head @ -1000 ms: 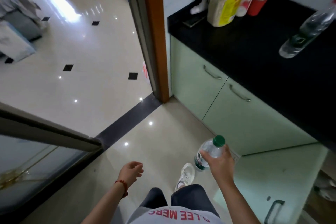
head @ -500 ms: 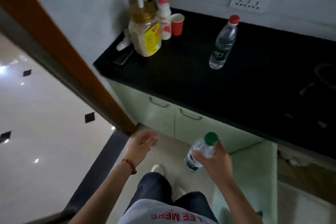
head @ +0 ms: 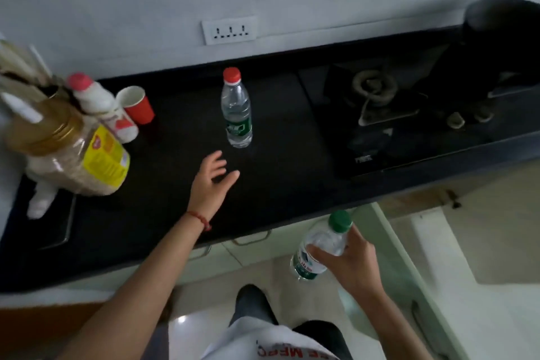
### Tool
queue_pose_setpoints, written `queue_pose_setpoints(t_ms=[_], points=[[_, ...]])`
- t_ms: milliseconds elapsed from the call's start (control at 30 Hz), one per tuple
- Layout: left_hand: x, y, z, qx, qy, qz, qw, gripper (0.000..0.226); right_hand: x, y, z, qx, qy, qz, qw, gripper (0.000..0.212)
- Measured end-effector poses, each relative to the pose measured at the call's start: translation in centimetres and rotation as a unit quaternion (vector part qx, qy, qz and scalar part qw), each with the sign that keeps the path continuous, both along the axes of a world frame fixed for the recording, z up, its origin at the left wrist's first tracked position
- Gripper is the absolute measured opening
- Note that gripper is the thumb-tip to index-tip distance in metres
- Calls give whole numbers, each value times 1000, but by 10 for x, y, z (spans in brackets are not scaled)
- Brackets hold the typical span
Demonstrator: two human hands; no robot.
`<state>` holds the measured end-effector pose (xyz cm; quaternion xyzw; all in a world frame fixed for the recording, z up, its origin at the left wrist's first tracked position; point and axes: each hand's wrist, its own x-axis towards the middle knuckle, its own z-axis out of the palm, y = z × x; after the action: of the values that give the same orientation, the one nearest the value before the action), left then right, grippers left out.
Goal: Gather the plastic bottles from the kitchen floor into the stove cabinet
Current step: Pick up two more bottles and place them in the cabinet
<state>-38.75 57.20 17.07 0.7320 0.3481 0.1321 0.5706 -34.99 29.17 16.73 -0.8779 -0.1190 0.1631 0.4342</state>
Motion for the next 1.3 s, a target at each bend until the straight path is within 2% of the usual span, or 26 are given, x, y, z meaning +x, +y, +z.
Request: queue_pose_setpoints(t_ms=[100, 233, 367, 533, 633, 833, 1033, 1167, 1300], points=[[45, 25, 5, 24, -8, -25, 999, 90, -2, 1, 9, 24, -16, -50, 998, 43], [94, 43, 7, 49, -37, 5, 998, 104, -4, -2, 17, 45, -30, -96, 994, 41], [124, 49, 10, 37, -83, 5, 996, 95, -10, -9, 16, 48, -32, -139, 989, 47], [141, 61, 11, 41, -77, 26, 996, 77, -20, -14, 11, 63, -33, -164, 984, 47], [144, 65, 12, 76, -56, 20, 995, 63, -25, -14, 8, 70, -35, -167, 983, 48], [129, 41, 11, 126, -62, 5, 990, 58, -46, -27, 0, 85, -45, -207, 974, 52], [100, -26, 10, 99, -89, -122, 984, 53, -80, -56, -8, 91, -41, -279, 955, 51], [68, -85, 20, 58, -101, -233, 966, 52, -111, -81, -8, 89, -49, -330, 939, 54], [20, -150, 18, 9, -77, -320, 944, 63, -152, -117, -11, 93, -50, -396, 912, 52]])
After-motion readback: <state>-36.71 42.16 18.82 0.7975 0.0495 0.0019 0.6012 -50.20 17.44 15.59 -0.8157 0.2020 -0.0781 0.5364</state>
